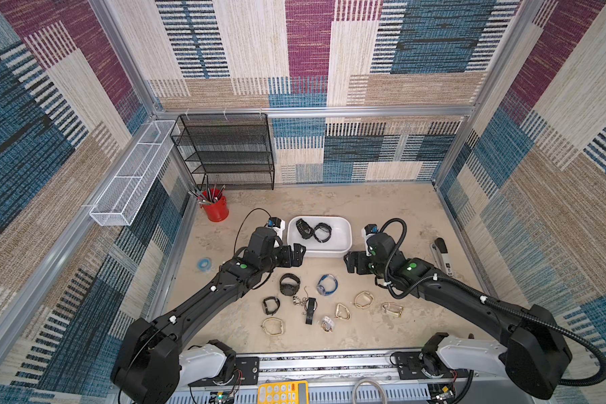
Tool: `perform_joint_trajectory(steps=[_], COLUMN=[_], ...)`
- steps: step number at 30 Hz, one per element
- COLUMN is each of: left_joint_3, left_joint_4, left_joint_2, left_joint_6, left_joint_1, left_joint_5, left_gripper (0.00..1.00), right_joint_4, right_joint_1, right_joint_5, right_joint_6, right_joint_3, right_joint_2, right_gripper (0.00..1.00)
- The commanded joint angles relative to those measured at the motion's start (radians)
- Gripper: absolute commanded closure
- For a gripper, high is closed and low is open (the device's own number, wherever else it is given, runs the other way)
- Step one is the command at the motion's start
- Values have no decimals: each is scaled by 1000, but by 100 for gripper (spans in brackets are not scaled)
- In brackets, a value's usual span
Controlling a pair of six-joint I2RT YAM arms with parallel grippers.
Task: Put the watch into the storage box
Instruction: Pick up the watch at the center of the board.
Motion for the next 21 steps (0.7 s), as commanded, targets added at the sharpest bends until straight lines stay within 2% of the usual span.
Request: perform_joint_trajectory(steps=[1,7,15,21], left_joint_3=[-18,-60,-62,-78], left_joint_4=[34,44,41,52], left_joint_2=[-34,-78,-89,-94], left_joint_6=[26,69,91,96], left_joint_1=[1,2,2,2], left_joint_5=[-17,-8,-9,-9], left_gripper=[2,1,1,1], right_joint_4=[-168,-319,-468,-507], right_joint_1=[1,4,39,48], right_joint_5=[4,10,5,-1], right_joint_6=[114,236,327,377], right_joint_3=[-33,-92,-98,-129], right_joint_2=[-52,-153,-148,-187], right_gripper=[8,12,21,27])
